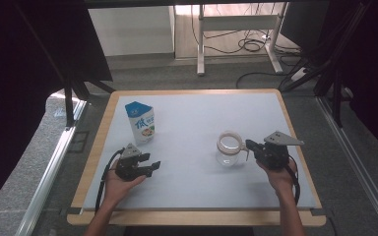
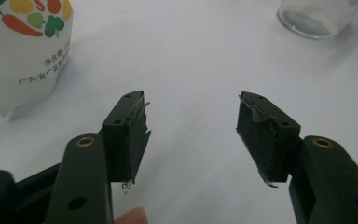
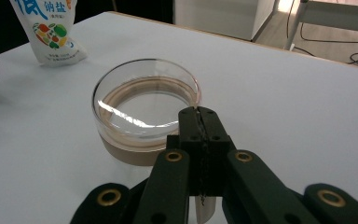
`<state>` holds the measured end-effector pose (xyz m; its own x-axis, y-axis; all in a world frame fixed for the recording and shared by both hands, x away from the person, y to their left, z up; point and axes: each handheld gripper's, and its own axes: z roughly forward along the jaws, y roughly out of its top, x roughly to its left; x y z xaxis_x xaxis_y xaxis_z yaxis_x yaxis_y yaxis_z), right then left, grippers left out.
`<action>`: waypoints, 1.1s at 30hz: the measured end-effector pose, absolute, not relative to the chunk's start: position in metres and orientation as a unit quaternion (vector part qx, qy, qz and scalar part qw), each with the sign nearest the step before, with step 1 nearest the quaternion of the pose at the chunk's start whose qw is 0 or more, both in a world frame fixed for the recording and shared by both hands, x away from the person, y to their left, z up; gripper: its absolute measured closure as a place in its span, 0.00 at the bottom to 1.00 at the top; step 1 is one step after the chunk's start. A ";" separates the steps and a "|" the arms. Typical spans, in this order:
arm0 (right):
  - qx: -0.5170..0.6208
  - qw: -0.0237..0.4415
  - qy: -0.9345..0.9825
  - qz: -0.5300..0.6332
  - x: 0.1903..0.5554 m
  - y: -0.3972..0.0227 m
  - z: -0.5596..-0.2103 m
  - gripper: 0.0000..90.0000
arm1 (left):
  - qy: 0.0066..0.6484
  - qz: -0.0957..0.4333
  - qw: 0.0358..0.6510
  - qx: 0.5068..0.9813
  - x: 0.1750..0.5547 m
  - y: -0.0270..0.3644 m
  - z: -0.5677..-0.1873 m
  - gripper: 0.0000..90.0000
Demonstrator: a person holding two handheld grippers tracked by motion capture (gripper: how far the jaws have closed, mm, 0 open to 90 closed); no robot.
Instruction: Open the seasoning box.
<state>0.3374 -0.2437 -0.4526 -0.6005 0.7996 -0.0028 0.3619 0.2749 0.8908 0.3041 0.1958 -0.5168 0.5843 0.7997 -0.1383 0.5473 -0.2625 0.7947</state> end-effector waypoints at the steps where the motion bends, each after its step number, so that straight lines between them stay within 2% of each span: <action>1: 0.380 0.234 0.763 0.467 0.337 -0.244 -0.453 1.00 | 0.431 0.149 0.427 0.781 0.304 0.196 -0.517 0.48; 10: 0.384 0.233 0.764 0.463 0.337 -0.244 -0.455 1.00 | 0.433 0.159 0.435 0.773 0.302 0.196 -0.515 0.65; 19: 0.384 0.227 0.763 0.467 0.338 -0.246 -0.456 1.00 | 0.418 0.131 0.455 0.775 0.311 0.183 -0.510 0.96; 23: 0.384 0.226 0.763 0.469 0.338 -0.246 -0.456 1.00 | 0.398 0.125 0.459 0.784 0.322 0.161 -0.505 0.99; 33: 0.384 0.226 0.762 0.469 0.339 -0.246 -0.456 1.00 | 0.349 0.115 0.471 0.802 0.341 0.110 -0.489 1.00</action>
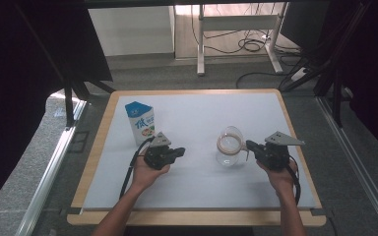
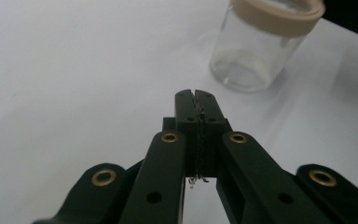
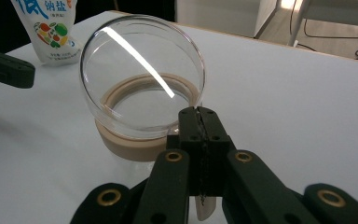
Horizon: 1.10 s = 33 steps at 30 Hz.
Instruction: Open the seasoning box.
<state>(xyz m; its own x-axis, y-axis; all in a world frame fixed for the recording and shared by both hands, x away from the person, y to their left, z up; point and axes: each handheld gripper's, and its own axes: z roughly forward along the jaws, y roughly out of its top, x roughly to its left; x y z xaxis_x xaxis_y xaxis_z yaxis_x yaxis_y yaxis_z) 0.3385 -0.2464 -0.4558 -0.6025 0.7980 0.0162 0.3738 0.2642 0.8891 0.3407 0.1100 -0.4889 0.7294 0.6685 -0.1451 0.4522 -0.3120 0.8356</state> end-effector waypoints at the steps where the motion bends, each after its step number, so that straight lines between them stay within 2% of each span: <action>1: 0.384 0.226 0.762 0.470 0.339 -0.246 -0.456 1.00 | 0.344 0.114 0.472 0.803 0.343 0.104 -0.487 1.00; 15: 0.383 0.226 0.762 0.471 0.339 -0.247 -0.456 1.00 | 0.312 0.096 0.487 0.810 0.363 0.053 -0.470 1.00; 33: 0.383 0.227 0.760 0.473 0.339 -0.246 -0.456 1.00 | 0.294 0.087 0.488 0.817 0.370 0.027 -0.463 1.00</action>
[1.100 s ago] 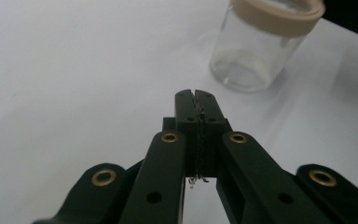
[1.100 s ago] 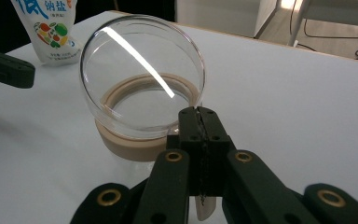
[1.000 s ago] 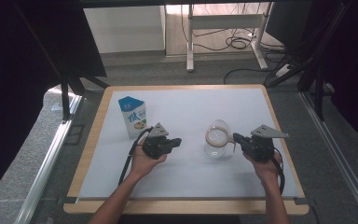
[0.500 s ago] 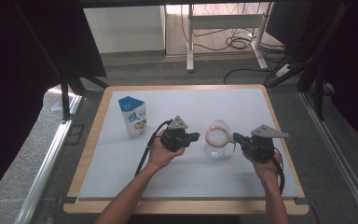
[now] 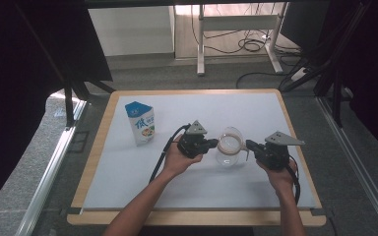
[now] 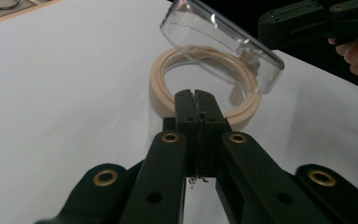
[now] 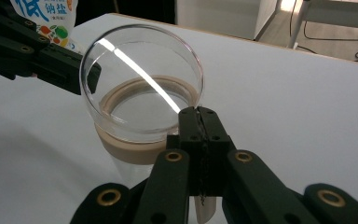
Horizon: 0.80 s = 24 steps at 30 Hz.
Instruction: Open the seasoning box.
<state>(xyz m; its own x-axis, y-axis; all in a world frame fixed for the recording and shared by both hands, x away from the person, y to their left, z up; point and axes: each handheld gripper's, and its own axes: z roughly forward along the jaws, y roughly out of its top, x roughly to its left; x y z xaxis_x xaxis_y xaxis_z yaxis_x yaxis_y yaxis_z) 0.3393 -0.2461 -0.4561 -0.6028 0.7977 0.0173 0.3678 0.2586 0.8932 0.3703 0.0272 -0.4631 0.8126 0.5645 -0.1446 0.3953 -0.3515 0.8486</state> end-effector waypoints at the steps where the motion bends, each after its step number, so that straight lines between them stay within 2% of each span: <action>1: 0.383 0.227 0.760 0.473 0.339 -0.246 -0.456 1.00 | 0.291 0.087 0.489 0.817 0.370 0.026 -0.462 1.00; 11: 0.383 0.232 0.758 0.474 0.338 -0.246 -0.457 0.99 | 0.285 0.084 0.488 0.821 0.370 0.020 -0.462 1.00; 16: 0.381 0.215 0.755 0.489 0.333 -0.245 -0.458 0.88 | 0.282 0.081 0.489 0.821 0.370 0.020 -0.462 1.00; 18: 0.374 0.210 0.758 0.491 0.327 -0.243 -0.459 0.79 | 0.282 0.078 0.490 0.821 0.371 0.021 -0.462 1.00; 24: 0.364 0.200 0.757 0.505 0.311 -0.234 -0.459 0.64 | 0.281 0.073 0.491 0.821 0.373 0.021 -0.462 1.00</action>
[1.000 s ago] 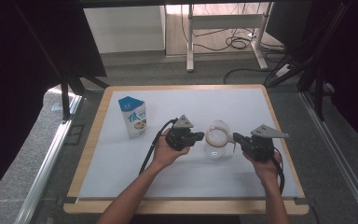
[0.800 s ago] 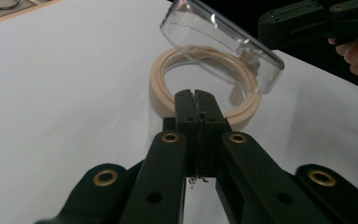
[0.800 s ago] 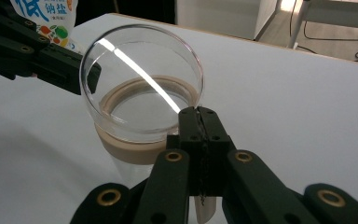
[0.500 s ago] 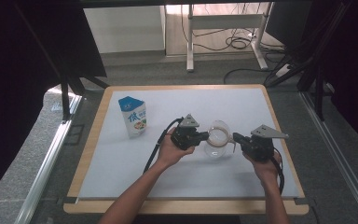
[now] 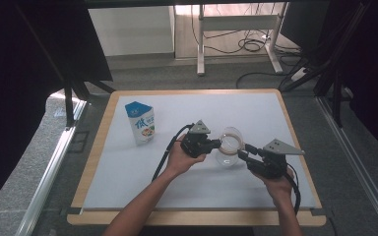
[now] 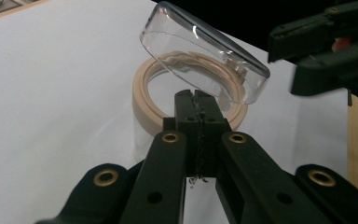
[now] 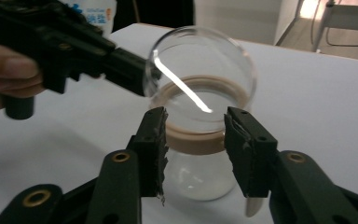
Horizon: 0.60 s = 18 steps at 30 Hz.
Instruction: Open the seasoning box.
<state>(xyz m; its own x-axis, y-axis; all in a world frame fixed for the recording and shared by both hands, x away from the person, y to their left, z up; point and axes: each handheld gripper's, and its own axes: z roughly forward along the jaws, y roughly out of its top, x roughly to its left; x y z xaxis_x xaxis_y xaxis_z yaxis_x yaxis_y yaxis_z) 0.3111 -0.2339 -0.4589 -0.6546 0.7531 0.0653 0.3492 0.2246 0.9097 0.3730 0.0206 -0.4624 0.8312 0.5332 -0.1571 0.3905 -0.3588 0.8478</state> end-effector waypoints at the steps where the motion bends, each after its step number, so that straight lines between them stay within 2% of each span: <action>1: 0.358 0.198 0.762 0.502 0.309 -0.233 -0.460 0.63 | 0.281 0.073 0.491 0.821 0.373 0.021 -0.462 1.00; 18: 0.361 0.149 0.798 0.460 0.303 -0.218 -0.513 0.54 | 0.279 0.073 0.491 0.822 0.374 0.017 -0.457 1.00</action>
